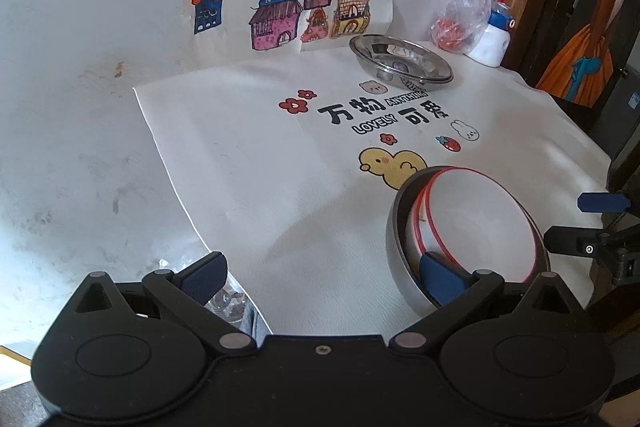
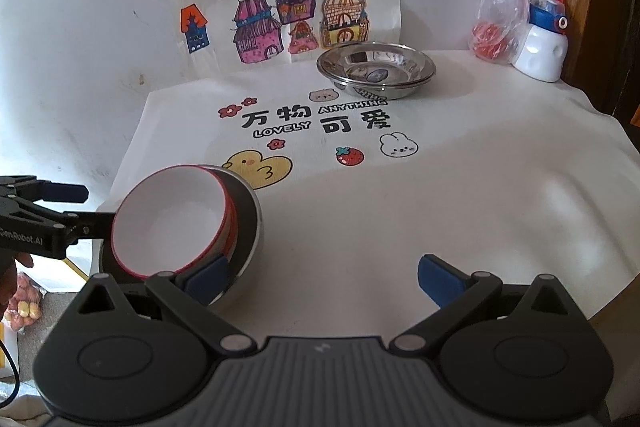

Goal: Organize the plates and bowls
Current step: 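Move both grippers to the rim of the steel bowl, then close both grippers on the steel bowl rim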

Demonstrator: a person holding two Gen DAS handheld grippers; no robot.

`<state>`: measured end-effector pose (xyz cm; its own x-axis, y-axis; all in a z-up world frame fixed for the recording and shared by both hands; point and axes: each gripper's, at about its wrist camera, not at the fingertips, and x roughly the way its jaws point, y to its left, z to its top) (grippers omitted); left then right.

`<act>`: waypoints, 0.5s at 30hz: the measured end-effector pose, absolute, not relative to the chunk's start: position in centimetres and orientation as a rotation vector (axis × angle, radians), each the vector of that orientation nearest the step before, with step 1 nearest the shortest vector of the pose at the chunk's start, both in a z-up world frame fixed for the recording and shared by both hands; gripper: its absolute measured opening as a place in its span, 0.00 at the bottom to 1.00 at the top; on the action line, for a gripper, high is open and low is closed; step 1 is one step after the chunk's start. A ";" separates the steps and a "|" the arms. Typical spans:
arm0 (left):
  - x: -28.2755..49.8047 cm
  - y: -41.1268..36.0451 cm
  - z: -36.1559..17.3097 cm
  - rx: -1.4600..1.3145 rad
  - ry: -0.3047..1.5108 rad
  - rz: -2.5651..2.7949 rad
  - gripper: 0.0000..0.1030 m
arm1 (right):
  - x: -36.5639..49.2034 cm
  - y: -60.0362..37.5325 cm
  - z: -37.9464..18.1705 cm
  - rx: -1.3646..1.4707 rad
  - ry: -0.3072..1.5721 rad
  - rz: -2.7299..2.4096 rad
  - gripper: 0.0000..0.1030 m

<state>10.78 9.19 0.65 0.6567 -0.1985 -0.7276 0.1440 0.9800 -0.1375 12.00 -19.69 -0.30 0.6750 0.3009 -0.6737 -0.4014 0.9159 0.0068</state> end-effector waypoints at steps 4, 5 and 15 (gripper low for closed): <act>10.9 9.3 0.6 -0.058 0.822 -0.195 0.99 | 12.2 -19.3 -0.6 -0.151 0.747 0.392 1.00; 11.0 9.3 0.5 -0.059 0.823 -0.199 0.99 | 12.3 -19.2 -0.6 -0.154 0.749 0.390 1.00; 11.2 9.4 0.3 -0.053 0.813 -0.207 0.99 | 12.3 -18.6 -1.0 -0.170 0.765 0.390 1.00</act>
<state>11.16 9.36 0.35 0.6684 -0.2041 -0.7152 0.1632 0.9784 -0.1267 12.30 -18.55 -0.97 0.6546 0.2808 -0.7019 -0.4026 0.9153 -0.0093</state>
